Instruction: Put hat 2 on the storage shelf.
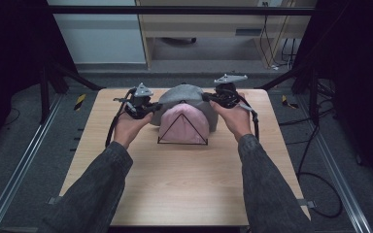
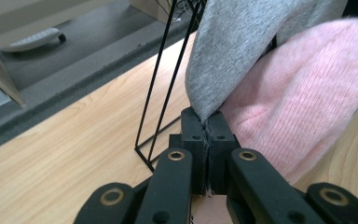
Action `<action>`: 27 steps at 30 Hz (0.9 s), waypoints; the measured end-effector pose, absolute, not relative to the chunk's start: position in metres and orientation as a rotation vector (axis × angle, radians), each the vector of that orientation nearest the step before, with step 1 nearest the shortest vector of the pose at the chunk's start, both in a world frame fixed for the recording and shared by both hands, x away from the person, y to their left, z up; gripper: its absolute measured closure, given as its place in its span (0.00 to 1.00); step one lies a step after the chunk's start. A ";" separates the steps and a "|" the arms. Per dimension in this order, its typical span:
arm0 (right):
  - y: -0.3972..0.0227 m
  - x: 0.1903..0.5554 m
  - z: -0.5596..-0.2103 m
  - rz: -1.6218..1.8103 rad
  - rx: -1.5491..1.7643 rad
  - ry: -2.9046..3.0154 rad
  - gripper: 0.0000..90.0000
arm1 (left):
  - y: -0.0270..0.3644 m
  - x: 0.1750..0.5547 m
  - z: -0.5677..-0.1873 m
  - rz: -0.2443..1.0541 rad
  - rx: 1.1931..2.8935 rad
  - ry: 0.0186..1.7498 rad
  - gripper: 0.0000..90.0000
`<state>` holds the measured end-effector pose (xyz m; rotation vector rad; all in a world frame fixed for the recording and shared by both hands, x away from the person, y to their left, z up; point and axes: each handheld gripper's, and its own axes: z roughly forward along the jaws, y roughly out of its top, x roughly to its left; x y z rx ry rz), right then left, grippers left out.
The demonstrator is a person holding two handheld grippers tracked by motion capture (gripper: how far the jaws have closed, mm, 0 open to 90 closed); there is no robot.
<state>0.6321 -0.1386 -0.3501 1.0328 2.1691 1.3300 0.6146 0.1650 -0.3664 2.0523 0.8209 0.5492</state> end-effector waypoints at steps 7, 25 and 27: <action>-0.136 0.630 -0.354 1.316 1.036 2.185 0.96 | 0.166 0.612 -0.373 0.545 2.062 0.836 0.98; -0.138 0.619 -0.356 1.275 1.059 2.146 0.64 | 0.176 0.612 -0.384 0.505 2.044 0.893 0.89; -0.138 0.617 -0.355 1.260 1.065 2.129 0.56 | 0.179 0.610 -0.383 0.510 2.023 0.897 0.85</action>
